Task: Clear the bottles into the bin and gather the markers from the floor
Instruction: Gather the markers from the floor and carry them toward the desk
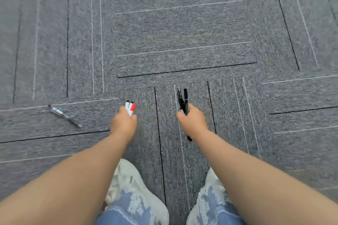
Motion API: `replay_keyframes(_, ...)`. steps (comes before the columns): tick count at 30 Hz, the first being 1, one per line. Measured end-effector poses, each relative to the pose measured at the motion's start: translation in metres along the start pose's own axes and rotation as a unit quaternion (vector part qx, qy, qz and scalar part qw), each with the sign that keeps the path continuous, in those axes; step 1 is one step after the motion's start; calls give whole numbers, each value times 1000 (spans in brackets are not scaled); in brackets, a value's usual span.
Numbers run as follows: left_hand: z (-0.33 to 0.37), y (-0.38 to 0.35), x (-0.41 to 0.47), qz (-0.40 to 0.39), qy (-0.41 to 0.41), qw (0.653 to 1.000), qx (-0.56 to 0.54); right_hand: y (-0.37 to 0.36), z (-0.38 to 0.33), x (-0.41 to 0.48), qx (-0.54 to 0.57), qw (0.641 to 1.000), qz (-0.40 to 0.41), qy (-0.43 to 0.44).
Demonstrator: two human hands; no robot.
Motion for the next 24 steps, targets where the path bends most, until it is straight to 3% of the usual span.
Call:
replay_keyframes(10,-111,98,54,107,121,983,-83,-79,-104,-2,-41,997,-51,44)
replay_keyframes(17,-139,91,80,78,143,983,-90,-116,-123,-10,-29,994,-67,76)
replay_keyframes(24,-145,81,91,37,147,986,-70,-123,-107,-6,-12,998,-55,42)
Point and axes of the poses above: each hand's wrist, its own x-axis towards the middle knuckle, its own y-axis out of the back of the hand, z = x × y, the point moved 1 cm from there along x, towards the middle knuckle, and after that the axes turned 1 degree about -y, right-handed, at the moved point
